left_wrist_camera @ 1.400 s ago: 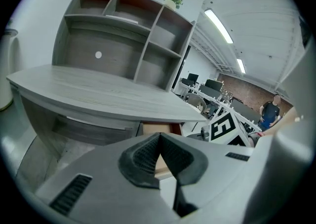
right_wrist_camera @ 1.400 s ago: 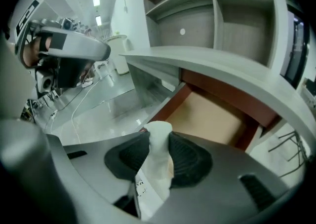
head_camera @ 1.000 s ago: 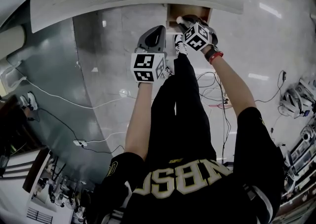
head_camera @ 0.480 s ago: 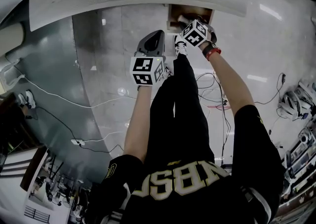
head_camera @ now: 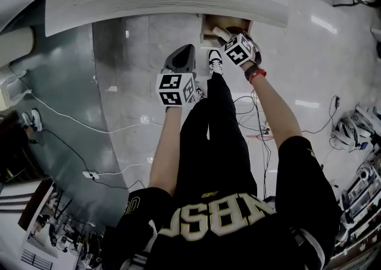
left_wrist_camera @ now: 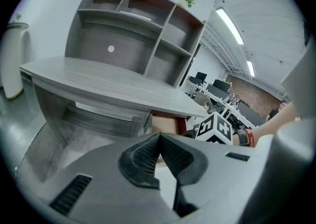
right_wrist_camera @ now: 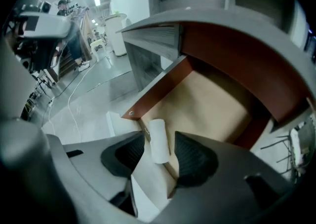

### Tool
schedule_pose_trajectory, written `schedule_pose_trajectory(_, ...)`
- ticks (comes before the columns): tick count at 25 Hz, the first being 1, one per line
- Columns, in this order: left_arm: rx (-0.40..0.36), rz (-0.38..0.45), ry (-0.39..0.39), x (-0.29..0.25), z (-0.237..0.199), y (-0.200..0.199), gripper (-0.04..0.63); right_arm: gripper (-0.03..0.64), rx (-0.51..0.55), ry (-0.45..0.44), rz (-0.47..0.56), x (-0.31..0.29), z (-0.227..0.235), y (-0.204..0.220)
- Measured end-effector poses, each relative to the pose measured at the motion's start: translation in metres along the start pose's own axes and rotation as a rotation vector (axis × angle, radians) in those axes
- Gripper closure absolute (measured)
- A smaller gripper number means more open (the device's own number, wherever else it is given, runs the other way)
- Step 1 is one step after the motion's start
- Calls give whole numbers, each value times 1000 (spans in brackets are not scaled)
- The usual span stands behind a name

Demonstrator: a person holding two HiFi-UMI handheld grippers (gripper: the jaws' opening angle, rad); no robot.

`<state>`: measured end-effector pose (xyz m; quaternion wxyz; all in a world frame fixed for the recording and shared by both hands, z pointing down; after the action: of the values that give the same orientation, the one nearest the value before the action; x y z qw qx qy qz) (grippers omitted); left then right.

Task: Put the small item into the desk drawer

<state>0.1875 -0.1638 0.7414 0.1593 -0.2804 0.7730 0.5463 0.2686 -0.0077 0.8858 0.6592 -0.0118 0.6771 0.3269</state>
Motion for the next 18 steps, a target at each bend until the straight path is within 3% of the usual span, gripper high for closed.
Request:
schedule_pose_trajectory(6, 2, -4, -14, 14, 3, -23, 583, 430, -147, 34, 87, 47, 1, -14)
schedule_pose_trajectory(18, -56, 73, 9, 32, 33, -87, 583, 472, -300, 117, 289, 160, -1, -48)
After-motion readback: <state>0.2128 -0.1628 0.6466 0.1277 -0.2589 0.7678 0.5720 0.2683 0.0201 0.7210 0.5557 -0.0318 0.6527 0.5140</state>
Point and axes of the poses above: the fingertips, and each gripper's own axes: x backward along the fingers, z to its right, y out of its underside, the point moved 6 cm from there along x, backward along the fingers, and after that the axes turned 4 degrees about -y, right-handed, at the moved point
